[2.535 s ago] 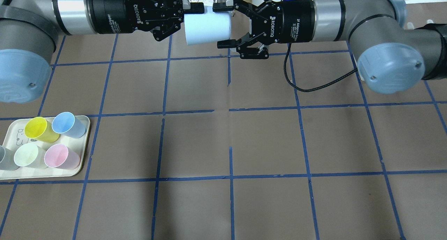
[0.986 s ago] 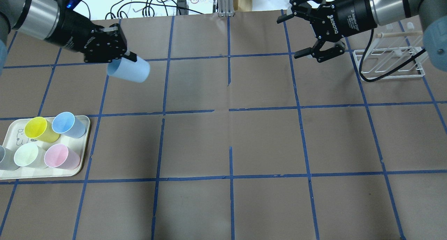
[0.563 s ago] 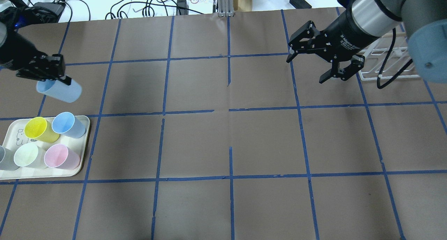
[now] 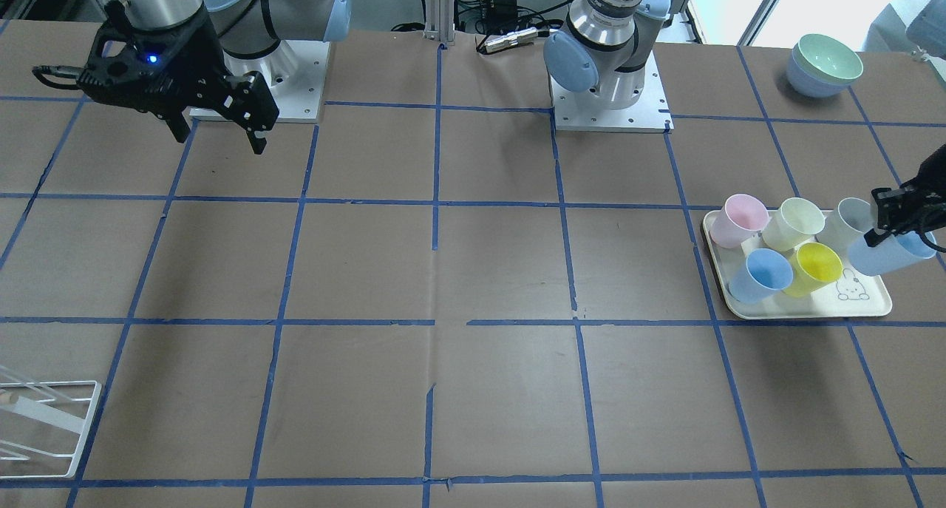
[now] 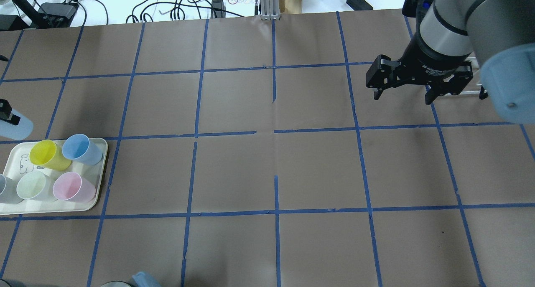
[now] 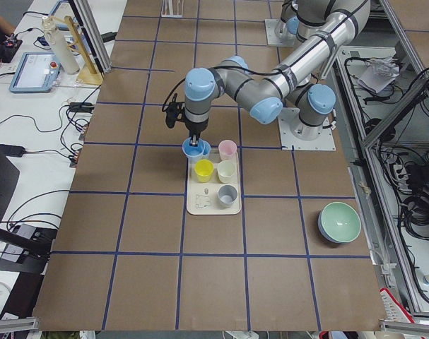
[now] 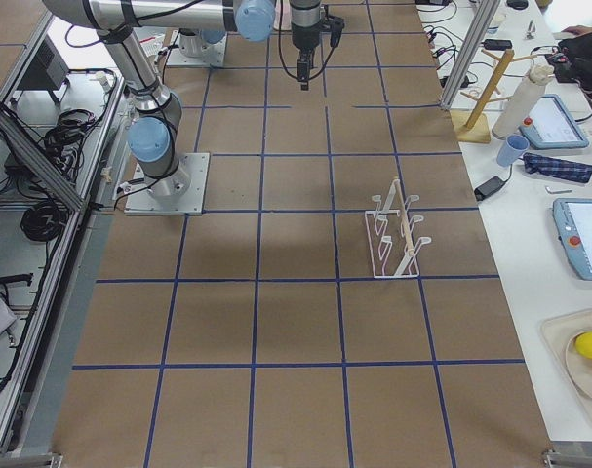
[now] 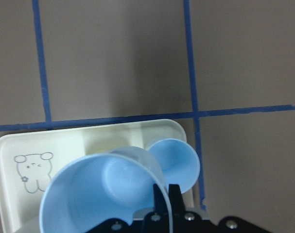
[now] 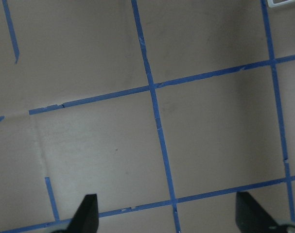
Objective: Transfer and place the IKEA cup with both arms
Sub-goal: 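Lower the cup onto the white tray with the left gripper while the right arm withdraws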
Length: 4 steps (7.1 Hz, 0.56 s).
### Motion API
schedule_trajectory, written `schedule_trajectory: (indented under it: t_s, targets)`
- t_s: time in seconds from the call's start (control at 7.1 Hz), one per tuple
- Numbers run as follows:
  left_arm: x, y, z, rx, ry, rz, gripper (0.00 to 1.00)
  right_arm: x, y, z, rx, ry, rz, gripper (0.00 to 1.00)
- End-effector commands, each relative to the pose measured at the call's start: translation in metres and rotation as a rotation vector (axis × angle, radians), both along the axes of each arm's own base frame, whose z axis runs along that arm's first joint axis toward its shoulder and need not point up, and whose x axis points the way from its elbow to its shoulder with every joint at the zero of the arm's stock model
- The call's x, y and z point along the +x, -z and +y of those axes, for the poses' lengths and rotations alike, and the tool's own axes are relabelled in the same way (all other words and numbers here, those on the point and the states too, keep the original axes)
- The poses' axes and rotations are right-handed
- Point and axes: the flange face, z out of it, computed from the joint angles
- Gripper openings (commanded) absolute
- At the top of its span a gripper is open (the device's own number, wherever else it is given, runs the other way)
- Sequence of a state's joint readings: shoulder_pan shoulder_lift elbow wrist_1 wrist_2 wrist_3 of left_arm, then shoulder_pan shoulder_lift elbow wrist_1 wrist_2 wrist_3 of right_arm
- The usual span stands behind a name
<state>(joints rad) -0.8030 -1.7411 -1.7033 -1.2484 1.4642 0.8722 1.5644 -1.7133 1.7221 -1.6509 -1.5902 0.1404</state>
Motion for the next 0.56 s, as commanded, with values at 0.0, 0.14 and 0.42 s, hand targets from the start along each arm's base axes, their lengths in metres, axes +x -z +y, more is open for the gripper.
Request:
schedule_trajectory:
  t_s: [0.0,0.14,0.42]
  targets:
    - [0.059,0.045,0.009,0.005,0.007,-0.009,0.0,-0.007,-0.003,0.013,0.031,-0.042,0.007,1.0]
    - [0.065,0.067,0.009,0.045,0.004,0.0,0.0,-0.009,0.001,0.009,0.044,-0.067,0.001,1.0]
    - [0.072,0.096,0.005,0.109,0.005,-0.002,0.0,-0.006,0.002,0.002,0.033,-0.058,-0.028,1.0]
